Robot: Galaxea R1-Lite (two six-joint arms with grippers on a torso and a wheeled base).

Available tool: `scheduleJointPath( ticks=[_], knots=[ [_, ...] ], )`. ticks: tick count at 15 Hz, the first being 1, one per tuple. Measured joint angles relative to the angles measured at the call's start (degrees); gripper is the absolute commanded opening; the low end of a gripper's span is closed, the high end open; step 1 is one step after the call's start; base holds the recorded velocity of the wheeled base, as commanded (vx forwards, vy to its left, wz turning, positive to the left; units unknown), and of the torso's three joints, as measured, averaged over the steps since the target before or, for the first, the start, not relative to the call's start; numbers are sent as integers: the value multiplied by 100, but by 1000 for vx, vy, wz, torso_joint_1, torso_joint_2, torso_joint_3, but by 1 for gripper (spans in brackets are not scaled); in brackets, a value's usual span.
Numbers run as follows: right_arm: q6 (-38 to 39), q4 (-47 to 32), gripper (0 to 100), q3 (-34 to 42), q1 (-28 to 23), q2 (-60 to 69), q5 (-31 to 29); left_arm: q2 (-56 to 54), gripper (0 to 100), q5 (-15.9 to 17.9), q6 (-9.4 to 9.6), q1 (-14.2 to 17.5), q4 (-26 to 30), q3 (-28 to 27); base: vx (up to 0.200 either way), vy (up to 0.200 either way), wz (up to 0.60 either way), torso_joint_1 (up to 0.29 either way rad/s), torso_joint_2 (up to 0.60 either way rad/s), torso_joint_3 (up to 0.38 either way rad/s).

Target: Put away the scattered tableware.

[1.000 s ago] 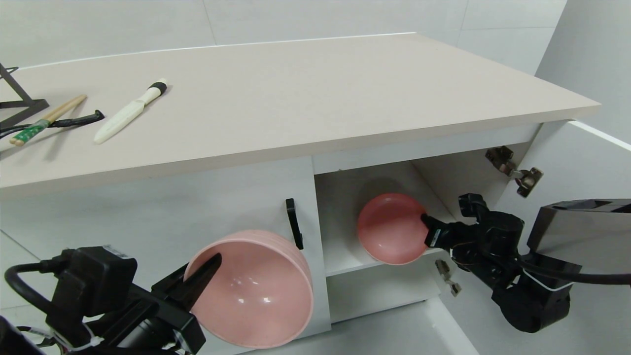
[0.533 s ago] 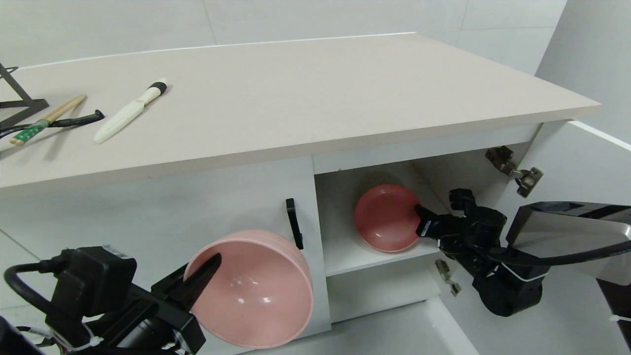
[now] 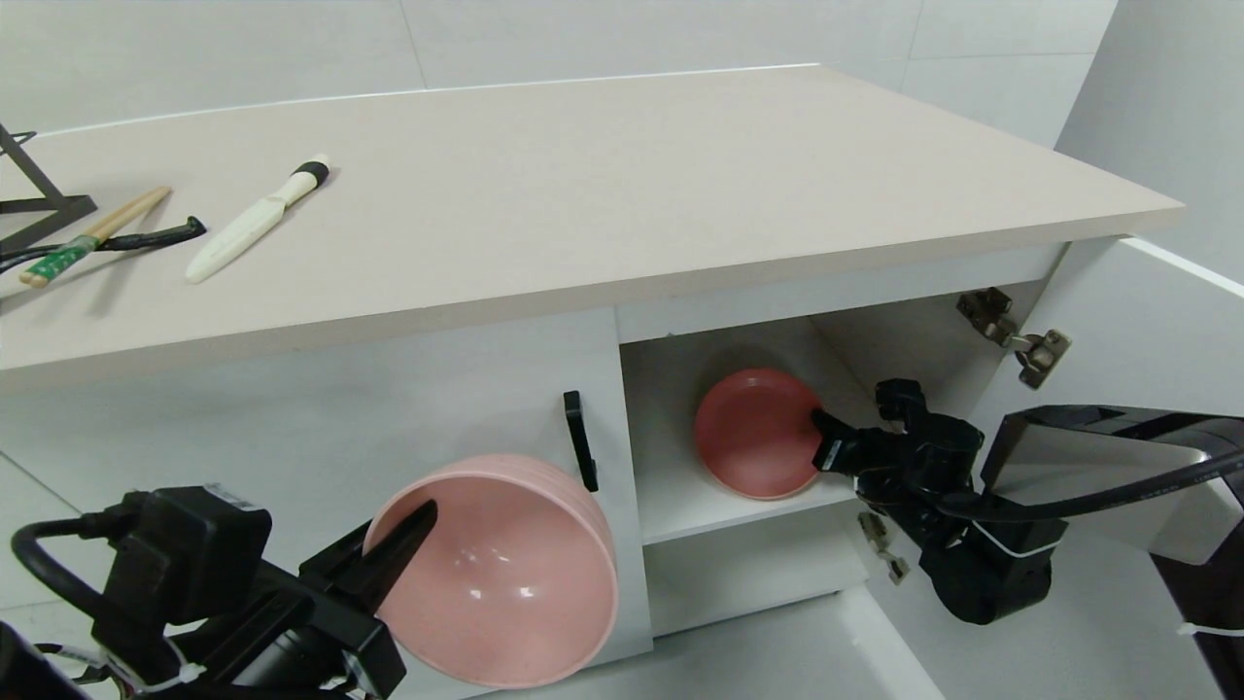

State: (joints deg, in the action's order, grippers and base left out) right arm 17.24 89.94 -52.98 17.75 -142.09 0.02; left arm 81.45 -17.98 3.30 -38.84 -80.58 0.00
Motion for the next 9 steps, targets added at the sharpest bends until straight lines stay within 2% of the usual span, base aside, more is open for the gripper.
scheduleJointPath(
  ticks=[2,3,9],
  knots=[
    [-6,0,0,-11,52,-9,-71,6,0,0,-5,0,0,0,0,0,0,0,0,0],
    [-9,2,100,-13,79,-13,-155,6,0,0,-7,0,2,0,0,0,0,0,0,0],
    [-35,-2,100,-112,90,-72,-245,9,0,0,-22,0,2,0,0,0,0,0,0,0]
  ],
)
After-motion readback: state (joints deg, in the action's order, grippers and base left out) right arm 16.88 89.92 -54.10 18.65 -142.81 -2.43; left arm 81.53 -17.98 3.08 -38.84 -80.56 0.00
